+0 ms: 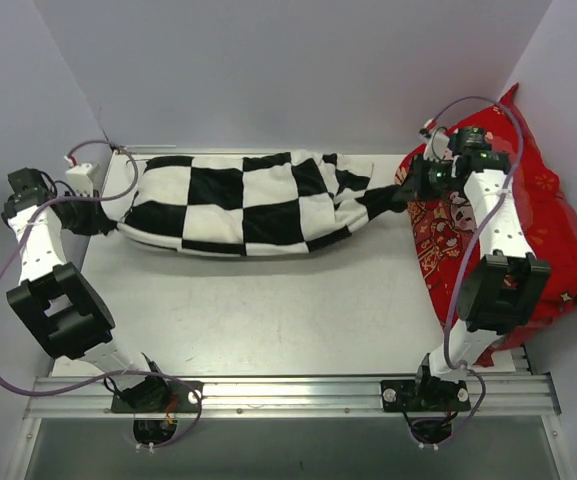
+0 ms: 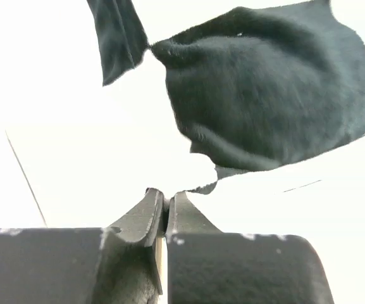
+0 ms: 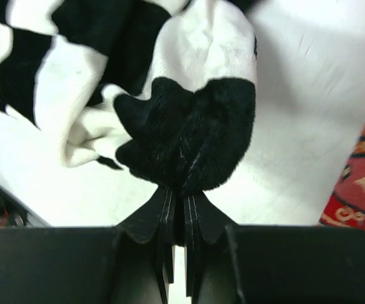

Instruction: Put the pillow into the pillowcase

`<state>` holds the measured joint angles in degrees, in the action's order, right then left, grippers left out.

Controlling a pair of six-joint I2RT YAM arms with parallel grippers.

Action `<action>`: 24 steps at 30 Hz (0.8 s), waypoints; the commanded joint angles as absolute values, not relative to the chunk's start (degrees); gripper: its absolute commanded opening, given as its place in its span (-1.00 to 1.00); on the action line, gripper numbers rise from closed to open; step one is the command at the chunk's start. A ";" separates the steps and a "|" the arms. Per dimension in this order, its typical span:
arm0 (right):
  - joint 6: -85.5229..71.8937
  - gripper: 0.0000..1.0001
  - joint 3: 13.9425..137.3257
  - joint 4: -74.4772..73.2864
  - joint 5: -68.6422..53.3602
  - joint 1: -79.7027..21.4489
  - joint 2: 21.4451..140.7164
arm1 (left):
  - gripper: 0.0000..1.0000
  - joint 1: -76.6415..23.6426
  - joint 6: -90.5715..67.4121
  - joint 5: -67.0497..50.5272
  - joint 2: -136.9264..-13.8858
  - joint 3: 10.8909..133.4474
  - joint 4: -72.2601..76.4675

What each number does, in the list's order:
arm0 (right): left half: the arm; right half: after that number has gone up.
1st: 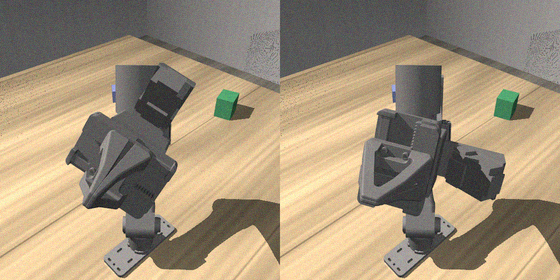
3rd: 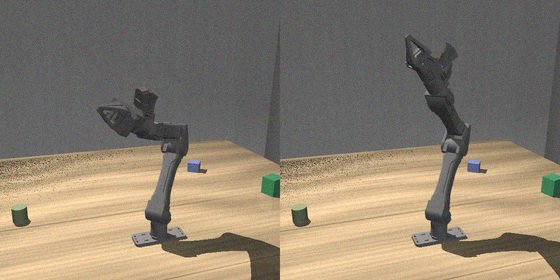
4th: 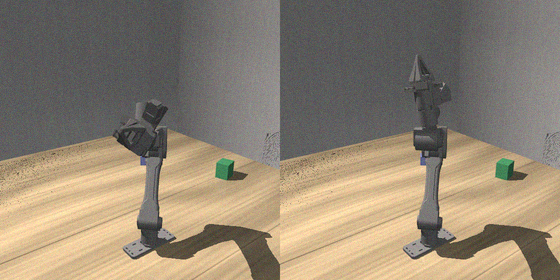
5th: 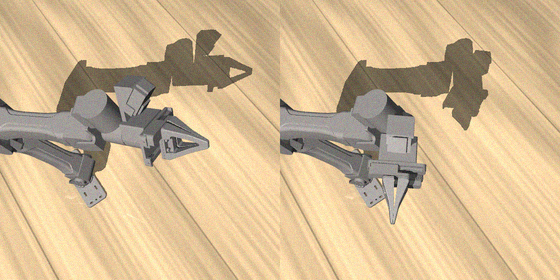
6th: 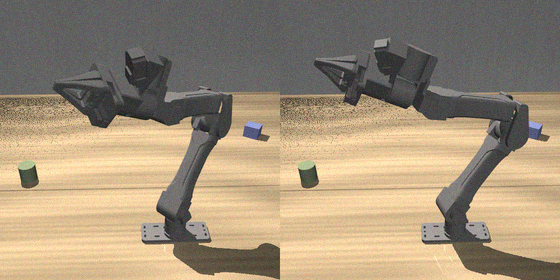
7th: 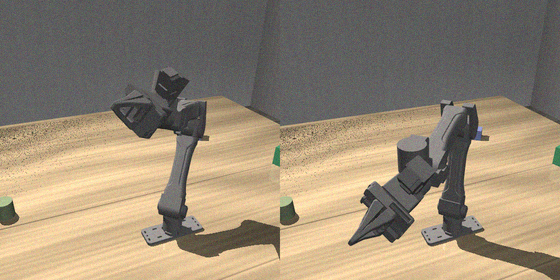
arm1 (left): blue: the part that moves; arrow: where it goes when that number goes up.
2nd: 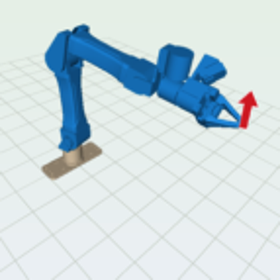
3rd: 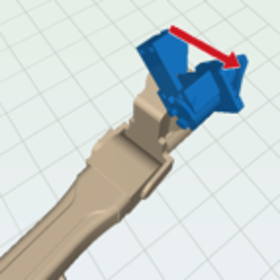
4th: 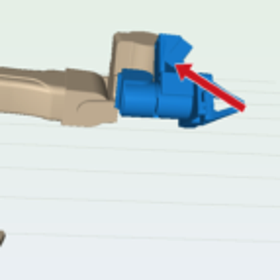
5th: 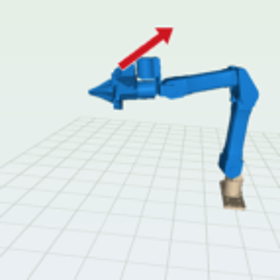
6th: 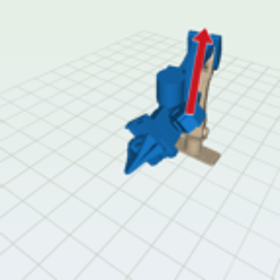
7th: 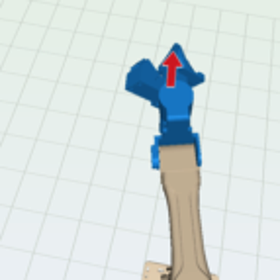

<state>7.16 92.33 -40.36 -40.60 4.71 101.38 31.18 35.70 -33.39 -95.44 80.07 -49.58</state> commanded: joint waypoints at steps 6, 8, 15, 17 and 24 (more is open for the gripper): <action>-6.05 -1.00 103.45 -33.41 -45.62 11.15 88.52 | -1.00 33.74 10.83 -47.10 -83.70 93.52 -32.71; -7.99 -1.00 102.14 -30.07 -44.21 12.74 83.51 | -1.00 36.11 4.15 -48.51 -80.87 92.64 -26.04; -15.11 -1.00 100.98 -21.63 -37.98 19.77 69.18 | -1.00 49.47 -11.25 -47.29 -68.48 92.88 -6.52; -14.94 -1.00 103.61 -21.01 -35.44 20.57 68.38 | -1.00 50.45 -11.25 -46.50 -68.12 94.82 -5.71; -12.84 -1.00 103.46 -20.83 -33.94 19.52 75.14 | -1.00 41.52 -8.02 -43.95 -71.27 92.12 -7.81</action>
